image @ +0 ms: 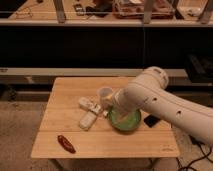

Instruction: Place the pepper in the ceramic bowl

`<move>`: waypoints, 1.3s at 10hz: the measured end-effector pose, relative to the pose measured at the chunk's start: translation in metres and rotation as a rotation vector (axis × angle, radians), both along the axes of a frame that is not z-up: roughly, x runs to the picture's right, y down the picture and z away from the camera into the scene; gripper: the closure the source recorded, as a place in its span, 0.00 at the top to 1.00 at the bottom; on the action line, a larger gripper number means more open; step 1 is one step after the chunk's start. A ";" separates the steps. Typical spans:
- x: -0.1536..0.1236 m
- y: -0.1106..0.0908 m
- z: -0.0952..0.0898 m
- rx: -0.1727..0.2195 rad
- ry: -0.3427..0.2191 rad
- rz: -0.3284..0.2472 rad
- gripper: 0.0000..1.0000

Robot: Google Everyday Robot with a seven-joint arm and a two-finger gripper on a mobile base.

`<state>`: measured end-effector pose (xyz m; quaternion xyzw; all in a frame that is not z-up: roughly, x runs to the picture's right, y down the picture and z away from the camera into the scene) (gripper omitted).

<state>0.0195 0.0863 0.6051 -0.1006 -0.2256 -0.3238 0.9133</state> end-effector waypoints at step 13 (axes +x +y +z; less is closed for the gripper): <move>-0.108 0.049 0.001 0.089 -0.326 -0.266 0.65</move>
